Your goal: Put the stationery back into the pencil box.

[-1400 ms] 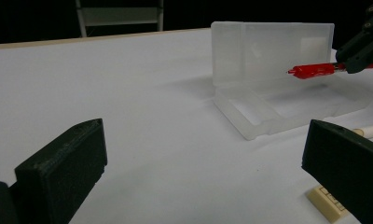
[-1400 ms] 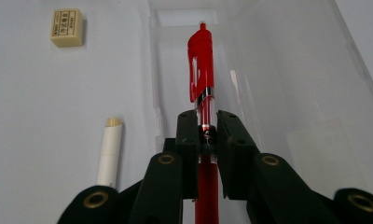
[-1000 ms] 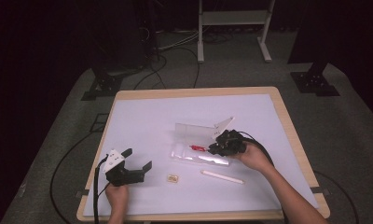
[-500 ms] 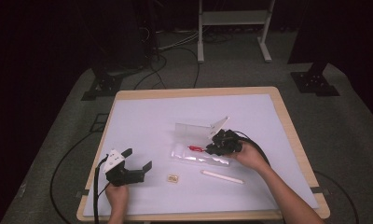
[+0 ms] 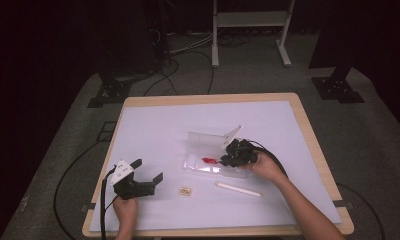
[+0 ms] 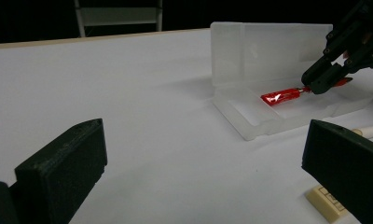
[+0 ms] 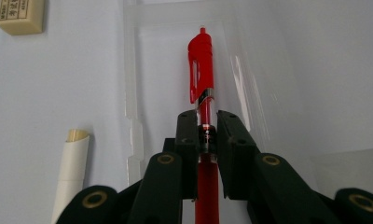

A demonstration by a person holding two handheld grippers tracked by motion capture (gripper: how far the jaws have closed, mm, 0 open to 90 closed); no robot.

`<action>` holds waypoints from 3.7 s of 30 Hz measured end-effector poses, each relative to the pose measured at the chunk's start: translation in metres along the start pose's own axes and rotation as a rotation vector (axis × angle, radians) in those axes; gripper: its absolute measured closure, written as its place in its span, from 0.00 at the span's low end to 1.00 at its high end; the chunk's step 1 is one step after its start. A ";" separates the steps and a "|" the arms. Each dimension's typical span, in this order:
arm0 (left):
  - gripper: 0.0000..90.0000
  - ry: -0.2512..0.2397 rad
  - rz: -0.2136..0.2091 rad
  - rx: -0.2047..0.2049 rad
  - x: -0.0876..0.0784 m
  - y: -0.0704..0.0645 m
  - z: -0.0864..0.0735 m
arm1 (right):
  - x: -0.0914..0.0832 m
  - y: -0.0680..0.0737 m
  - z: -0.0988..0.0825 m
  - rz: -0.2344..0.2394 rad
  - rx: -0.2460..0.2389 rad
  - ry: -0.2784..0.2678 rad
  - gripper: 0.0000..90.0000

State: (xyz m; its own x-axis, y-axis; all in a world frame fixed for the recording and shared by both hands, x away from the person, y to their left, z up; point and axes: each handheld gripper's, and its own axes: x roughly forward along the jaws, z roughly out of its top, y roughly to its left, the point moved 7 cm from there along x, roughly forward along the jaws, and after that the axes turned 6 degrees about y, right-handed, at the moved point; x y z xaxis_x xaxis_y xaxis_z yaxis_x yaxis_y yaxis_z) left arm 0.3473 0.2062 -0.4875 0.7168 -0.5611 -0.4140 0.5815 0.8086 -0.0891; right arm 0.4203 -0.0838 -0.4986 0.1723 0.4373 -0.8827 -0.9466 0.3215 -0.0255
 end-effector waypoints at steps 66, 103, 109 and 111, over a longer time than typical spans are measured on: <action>0.00 0.013 0.010 0.009 0.002 -0.001 0.000 | -0.051 0.048 -0.041 0.039 0.019 -0.122 0.62; 0.00 0.011 0.007 0.006 0.002 0.000 0.000 | -0.037 0.076 -0.059 0.079 0.008 -0.110 0.60; 0.00 0.010 0.006 0.004 0.002 0.000 0.000 | -0.031 0.077 -0.064 0.085 0.027 -0.094 0.65; 0.00 0.011 0.006 0.005 0.002 0.000 0.000 | -0.029 0.076 -0.065 0.085 0.032 -0.090 0.67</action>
State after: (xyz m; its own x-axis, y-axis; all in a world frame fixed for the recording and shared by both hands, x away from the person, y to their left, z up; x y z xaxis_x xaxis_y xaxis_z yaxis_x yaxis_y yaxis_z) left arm 0.3483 0.2050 -0.4883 0.7159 -0.5543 -0.4245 0.5795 0.8109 -0.0817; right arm 0.3253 -0.1268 -0.5053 0.1166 0.5375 -0.8352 -0.9498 0.3061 0.0644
